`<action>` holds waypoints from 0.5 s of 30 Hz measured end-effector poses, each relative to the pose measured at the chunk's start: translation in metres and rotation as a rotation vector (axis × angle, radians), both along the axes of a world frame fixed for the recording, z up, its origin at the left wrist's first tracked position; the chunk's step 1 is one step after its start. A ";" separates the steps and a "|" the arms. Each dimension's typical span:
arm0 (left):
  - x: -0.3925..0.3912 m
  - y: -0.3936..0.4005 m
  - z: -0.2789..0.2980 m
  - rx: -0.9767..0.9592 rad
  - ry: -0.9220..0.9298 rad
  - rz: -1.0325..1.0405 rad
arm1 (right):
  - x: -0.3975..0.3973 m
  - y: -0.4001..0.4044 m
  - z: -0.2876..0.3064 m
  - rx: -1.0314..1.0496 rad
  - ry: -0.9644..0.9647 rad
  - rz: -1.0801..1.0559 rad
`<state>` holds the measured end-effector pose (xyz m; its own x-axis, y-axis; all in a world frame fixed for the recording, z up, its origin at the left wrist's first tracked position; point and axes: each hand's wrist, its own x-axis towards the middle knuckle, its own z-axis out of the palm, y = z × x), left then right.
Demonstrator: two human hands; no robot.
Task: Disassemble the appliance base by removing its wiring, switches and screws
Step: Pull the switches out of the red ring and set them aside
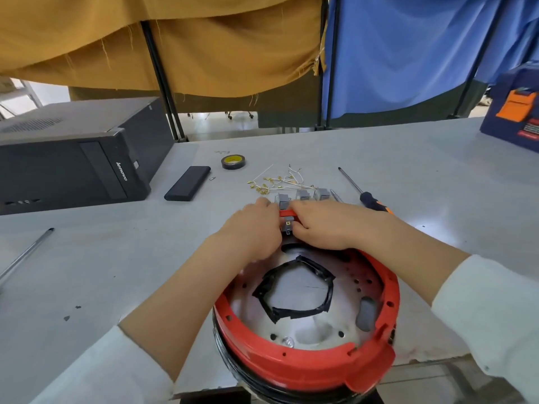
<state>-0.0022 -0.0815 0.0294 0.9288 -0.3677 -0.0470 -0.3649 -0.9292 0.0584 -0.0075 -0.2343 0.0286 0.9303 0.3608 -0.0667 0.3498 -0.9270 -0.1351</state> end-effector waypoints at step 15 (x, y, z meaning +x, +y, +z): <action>0.009 0.001 -0.017 -0.107 -0.248 0.004 | 0.004 0.004 -0.011 0.000 -0.143 -0.007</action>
